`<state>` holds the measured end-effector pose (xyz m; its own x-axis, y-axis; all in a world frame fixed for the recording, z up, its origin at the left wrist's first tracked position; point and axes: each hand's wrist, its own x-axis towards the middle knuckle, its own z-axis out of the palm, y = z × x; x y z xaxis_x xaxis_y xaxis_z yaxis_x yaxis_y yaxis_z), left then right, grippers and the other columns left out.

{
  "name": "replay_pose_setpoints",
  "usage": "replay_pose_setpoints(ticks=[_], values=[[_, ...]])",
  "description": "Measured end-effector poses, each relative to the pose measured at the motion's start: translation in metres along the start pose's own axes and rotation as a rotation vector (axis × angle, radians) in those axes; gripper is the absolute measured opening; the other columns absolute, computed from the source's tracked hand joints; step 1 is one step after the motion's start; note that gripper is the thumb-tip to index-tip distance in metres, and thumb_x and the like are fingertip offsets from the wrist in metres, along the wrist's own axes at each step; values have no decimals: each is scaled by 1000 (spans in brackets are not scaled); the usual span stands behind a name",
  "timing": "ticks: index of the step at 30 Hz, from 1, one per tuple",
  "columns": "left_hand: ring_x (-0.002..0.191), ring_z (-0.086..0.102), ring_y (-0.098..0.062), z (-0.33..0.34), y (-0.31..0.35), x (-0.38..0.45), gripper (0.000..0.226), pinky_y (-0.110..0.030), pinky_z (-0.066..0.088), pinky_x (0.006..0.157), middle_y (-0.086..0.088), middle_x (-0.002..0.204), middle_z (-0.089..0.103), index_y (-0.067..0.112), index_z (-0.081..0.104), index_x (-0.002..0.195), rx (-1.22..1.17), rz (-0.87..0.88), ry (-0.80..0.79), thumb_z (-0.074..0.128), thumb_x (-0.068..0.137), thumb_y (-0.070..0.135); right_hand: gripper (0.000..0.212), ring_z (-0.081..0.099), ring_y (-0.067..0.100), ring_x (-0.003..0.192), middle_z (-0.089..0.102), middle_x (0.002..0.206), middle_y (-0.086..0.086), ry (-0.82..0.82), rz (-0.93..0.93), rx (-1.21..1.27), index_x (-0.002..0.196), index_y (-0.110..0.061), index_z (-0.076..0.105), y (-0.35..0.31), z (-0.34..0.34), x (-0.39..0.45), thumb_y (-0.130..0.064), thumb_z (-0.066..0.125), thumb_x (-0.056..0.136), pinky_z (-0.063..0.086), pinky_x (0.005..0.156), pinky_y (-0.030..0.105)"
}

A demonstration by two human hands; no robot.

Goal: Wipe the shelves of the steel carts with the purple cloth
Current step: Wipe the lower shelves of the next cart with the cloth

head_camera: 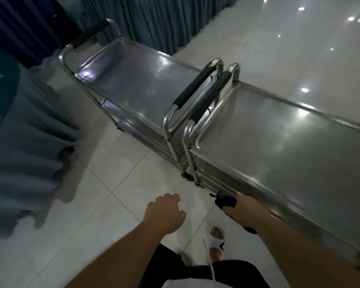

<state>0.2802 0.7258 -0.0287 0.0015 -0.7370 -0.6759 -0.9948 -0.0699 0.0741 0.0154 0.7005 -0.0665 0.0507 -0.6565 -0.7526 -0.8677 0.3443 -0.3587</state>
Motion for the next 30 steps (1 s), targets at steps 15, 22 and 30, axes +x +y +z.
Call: replay_pose_setpoints(ticks=[15, 22, 30], values=[[134, 54, -27, -2, -48, 133, 61, -40, 46, 108, -3, 154, 50, 28, 46, 154, 40, 270, -168, 54, 99, 51, 37, 64, 16, 74, 68, 85, 2, 130, 282, 284, 96, -22, 64, -31, 80, 35, -59, 61, 93, 52, 69, 34], [133, 55, -25, 26, -55, 177, 60, -35, 45, 105, -4, 154, 52, 27, 48, 153, -106, 177, -165, 58, 98, 48, 32, 62, 18, 77, 63, 86, 2, 192, 237, 360, 105, -19, 55, -21, 113, 83, -50, 58, 98, 51, 67, 35], [130, 56, -23, 88, -53, 269, 62, -29, 43, 101, -2, 151, 54, 26, 45, 154, -217, 172, -95, 61, 98, 45, 27, 64, 24, 77, 59, 77, -4, 344, 207, 441, 90, -29, 50, 0, 136, 181, -53, 53, 101, 45, 63, 33]])
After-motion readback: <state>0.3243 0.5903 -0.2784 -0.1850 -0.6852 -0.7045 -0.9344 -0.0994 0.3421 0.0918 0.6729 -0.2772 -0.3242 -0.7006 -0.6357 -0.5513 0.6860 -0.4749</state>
